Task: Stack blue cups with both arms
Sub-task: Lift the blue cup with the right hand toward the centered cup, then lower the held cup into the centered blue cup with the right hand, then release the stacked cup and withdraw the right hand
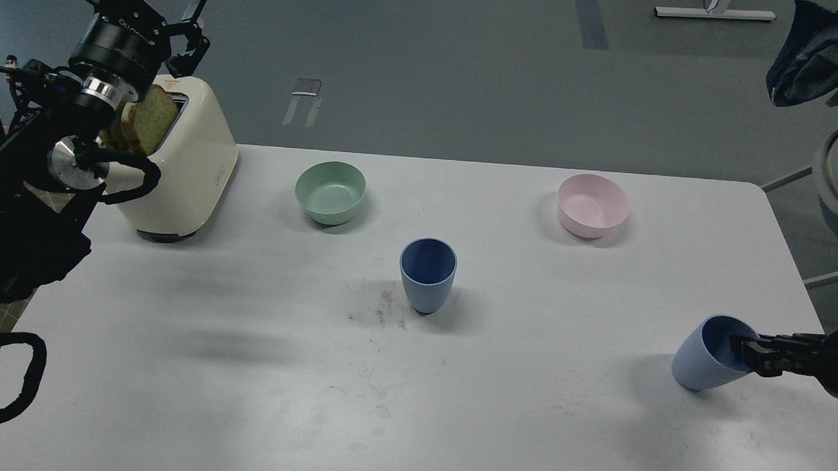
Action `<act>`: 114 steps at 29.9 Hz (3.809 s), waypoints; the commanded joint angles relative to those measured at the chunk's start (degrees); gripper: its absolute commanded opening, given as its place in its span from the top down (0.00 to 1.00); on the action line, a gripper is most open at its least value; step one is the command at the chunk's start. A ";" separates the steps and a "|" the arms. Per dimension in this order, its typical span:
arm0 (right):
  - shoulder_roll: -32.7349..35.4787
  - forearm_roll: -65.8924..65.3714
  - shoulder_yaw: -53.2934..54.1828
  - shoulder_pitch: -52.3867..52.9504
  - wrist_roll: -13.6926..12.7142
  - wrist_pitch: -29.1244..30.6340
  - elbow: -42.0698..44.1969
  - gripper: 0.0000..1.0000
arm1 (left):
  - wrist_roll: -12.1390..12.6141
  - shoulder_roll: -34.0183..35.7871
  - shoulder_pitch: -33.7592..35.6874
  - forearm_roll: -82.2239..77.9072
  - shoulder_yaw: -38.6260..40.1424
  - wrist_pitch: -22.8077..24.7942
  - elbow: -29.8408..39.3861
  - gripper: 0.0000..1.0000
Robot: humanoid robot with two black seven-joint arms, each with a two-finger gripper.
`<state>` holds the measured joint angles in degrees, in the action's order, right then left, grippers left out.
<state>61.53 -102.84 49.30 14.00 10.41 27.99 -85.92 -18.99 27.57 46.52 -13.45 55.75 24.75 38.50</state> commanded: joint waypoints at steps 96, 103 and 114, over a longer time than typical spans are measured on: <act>-40.26 4.84 -36.29 54.02 -3.02 0.01 12.35 0.91 | 0.53 -3.31 5.42 -0.09 -1.61 -0.05 0.53 0.03; -40.26 5.02 -35.42 53.06 -2.85 0.01 12.35 0.67 | 0.53 -3.22 5.42 -0.17 -1.61 -0.05 0.44 0.03; -39.91 5.98 -29.02 52.97 -2.58 0.01 12.53 0.02 | 0.53 -3.40 5.42 -0.17 -1.61 0.04 0.53 0.03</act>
<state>21.43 -97.37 16.08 66.88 7.77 28.01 -73.56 -18.47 24.34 51.93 -13.63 54.11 24.78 39.01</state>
